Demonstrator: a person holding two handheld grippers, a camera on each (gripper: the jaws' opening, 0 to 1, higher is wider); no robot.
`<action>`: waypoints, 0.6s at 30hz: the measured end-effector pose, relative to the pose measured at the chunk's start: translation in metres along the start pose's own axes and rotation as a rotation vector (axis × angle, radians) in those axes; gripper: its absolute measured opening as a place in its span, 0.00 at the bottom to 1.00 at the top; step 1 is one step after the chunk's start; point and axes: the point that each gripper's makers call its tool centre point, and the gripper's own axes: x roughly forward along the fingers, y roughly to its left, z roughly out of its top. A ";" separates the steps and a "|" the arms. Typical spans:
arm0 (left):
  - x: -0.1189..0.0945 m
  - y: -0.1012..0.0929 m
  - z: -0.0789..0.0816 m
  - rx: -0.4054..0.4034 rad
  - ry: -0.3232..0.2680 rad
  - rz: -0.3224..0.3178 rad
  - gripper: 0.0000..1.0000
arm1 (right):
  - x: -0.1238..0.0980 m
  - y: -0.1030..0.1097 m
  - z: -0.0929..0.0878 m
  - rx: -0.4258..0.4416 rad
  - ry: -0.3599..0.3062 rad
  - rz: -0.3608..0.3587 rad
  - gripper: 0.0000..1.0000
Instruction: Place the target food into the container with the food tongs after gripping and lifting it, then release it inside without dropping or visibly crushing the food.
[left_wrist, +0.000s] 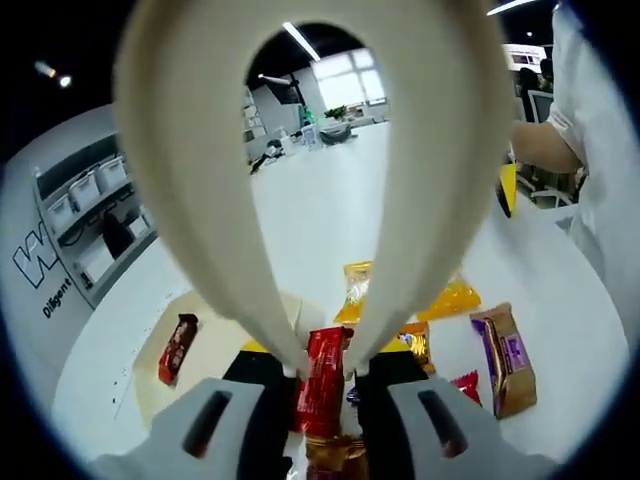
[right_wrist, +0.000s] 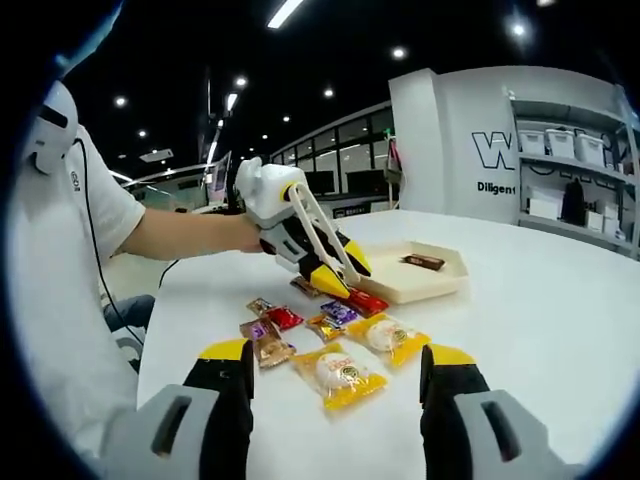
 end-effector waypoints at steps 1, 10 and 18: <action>0.000 0.000 -0.001 -0.007 0.002 -0.005 0.22 | 0.000 0.000 0.000 0.000 0.000 0.000 0.66; 0.003 -0.002 -0.013 -0.047 0.042 -0.025 0.22 | 0.001 0.002 0.000 -0.005 0.005 0.002 0.66; 0.004 -0.004 -0.016 -0.073 0.065 -0.049 0.22 | 0.000 0.002 0.001 -0.008 0.005 0.003 0.66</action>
